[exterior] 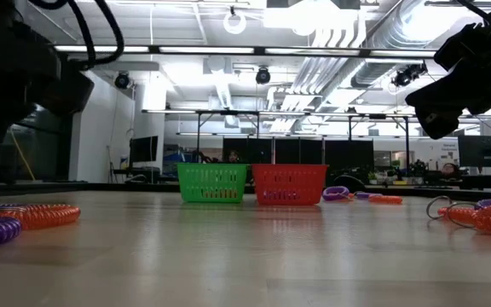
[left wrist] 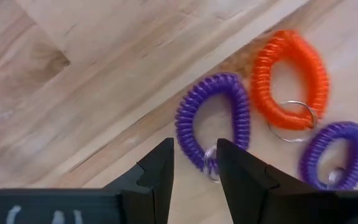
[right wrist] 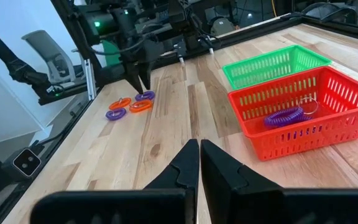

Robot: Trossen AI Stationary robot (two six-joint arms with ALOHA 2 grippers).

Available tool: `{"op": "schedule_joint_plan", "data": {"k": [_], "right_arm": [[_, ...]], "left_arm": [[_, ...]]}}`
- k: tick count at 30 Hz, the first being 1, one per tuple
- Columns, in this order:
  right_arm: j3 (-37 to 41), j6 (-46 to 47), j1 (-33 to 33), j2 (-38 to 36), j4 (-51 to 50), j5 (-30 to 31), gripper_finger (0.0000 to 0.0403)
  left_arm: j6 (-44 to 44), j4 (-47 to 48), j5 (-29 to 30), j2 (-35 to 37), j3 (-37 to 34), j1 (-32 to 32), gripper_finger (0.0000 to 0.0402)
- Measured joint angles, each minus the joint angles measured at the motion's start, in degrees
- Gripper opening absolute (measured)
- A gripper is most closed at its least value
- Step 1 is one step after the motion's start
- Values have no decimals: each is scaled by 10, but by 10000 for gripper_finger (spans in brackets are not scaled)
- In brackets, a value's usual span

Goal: Sort spring keychains
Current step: Put the purple spring keychain into the orange bin

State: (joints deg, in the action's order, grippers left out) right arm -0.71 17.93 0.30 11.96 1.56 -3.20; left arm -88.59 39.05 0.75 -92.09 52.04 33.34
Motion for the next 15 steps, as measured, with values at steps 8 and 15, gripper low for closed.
{"op": "schedule_joint_plan", "data": {"k": [8, 15], "right_arm": [[0, 0, 0, 0, 0, 0, 12], [0, 0, 0, 0, 0, 0, 12]], "left_arm": [[-17, 4, -17, -36, 3, 0, 117], [-15, 2, -17, -40, 2, -7, 115]]}}
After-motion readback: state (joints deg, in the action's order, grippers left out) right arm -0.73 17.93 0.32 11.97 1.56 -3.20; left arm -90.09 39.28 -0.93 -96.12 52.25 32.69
